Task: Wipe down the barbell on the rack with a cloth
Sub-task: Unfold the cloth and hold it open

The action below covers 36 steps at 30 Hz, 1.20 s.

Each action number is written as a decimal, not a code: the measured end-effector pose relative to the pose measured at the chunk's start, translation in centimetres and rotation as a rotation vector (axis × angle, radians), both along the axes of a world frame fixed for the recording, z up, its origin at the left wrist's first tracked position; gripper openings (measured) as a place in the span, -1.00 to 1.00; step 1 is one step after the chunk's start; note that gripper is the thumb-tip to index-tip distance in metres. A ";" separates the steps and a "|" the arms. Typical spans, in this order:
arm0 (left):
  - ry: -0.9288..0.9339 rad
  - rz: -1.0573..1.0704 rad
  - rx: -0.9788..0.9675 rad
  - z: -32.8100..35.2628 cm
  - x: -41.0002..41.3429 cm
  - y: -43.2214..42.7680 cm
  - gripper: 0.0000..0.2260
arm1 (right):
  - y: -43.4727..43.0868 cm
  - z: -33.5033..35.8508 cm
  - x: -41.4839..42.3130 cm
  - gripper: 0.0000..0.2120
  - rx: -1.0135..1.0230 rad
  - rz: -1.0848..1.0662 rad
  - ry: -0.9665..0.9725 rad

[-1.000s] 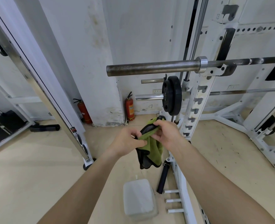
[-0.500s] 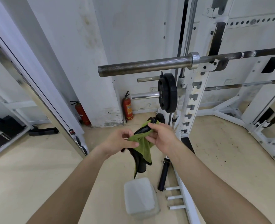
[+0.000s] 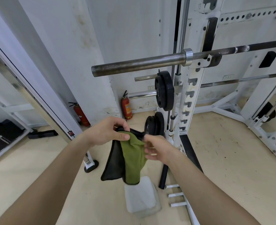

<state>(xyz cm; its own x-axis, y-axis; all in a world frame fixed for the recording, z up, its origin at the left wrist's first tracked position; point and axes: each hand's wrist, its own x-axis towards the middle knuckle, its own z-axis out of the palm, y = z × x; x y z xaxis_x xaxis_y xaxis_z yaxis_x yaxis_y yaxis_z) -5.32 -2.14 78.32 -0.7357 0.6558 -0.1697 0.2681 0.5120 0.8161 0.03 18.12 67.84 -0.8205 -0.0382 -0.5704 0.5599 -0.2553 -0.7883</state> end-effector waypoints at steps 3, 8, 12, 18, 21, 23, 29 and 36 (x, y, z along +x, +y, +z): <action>0.041 -0.107 -0.183 0.6 0.4 0.7 -0.88 | -0.8 -0.8 0.1 -0.66 0.339 0.215 -0.111; 0.044 -0.128 -0.174 2.3 1.4 0.2 -0.88 | -1.5 -5.2 0.2 -0.49 0.650 0.618 -0.012; 0.012 -0.149 -0.177 3.9 1.9 -1.3 -0.90 | -3.8 -7.2 0.9 -0.61 0.400 0.727 0.257; 0.039 -0.002 -0.178 4.4 0.9 -5.5 -0.89 | -2.5 -8.2 0.4 -0.71 0.400 0.531 0.350; 0.048 0.085 -0.241 2.7 0.4 -7.5 -0.89 | 0.2 -7.8 -0.3 -0.88 0.468 0.364 0.357; 0.054 0.134 -0.257 1.4 0.1 -8.3 -0.87 | 1.7 -6.9 -0.6 -0.88 0.446 0.282 0.366; 0.166 0.267 -0.290 -1.7 -0.8 -9.6 -0.89 | 4.5 -4.4 -2.3 -0.79 0.530 0.417 0.257; 0.217 0.409 -0.209 -3.2 -2.0 -11.3 -0.90 | 5.8 0.1 -3.0 -0.88 0.625 0.591 0.053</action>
